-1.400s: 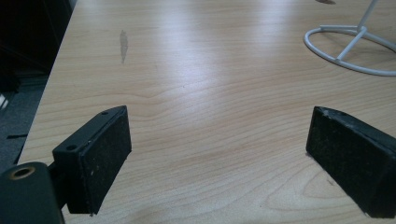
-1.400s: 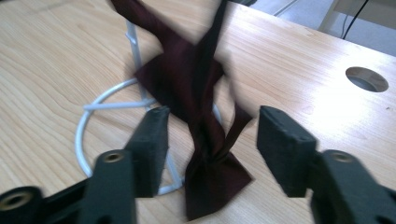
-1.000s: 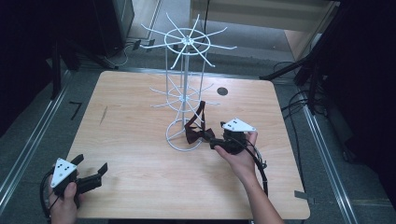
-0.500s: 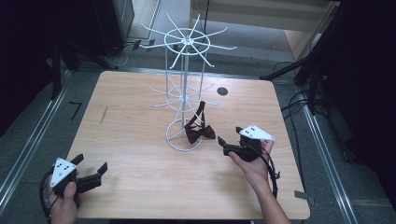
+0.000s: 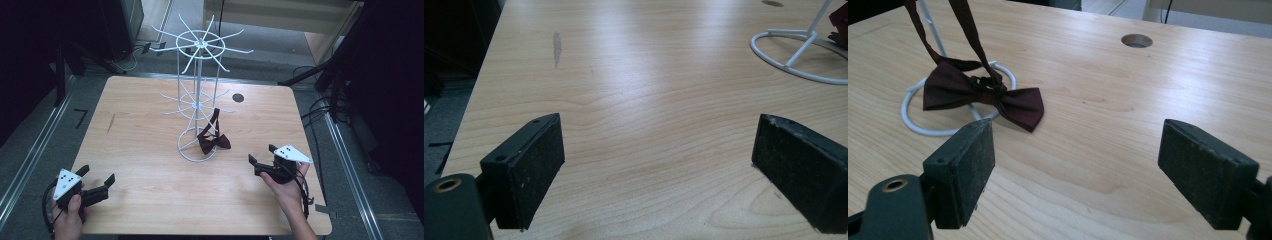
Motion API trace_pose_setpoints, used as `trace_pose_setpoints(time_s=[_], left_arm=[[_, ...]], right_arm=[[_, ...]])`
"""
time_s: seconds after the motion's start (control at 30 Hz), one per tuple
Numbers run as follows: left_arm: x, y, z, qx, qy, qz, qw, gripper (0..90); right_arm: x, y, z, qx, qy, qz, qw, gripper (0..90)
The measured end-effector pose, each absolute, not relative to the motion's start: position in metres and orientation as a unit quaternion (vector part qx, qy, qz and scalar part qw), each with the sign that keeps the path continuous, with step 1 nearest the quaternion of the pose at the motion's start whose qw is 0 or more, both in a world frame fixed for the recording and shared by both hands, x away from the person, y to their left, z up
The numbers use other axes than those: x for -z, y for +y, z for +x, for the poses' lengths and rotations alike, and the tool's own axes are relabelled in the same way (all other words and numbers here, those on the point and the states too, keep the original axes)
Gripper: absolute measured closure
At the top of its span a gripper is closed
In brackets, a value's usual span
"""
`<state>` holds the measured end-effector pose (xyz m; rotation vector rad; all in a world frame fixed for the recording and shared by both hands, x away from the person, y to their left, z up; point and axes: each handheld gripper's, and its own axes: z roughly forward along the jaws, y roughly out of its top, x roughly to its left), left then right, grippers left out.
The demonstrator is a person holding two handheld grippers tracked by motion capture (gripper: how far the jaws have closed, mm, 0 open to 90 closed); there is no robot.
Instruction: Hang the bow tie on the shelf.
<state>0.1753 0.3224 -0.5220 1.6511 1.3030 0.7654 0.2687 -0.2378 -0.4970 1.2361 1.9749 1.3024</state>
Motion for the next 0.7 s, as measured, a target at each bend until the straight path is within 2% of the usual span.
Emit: trace_pose_setpoints(time_s=[0.7], left_arm=[[0.522,0.323,0.175,-0.311,0.525,0.658,0.441,7.2]], right_arm=[[0.522,-0.305,0.237,-0.453,0.698,0.495,0.249,15.1]])
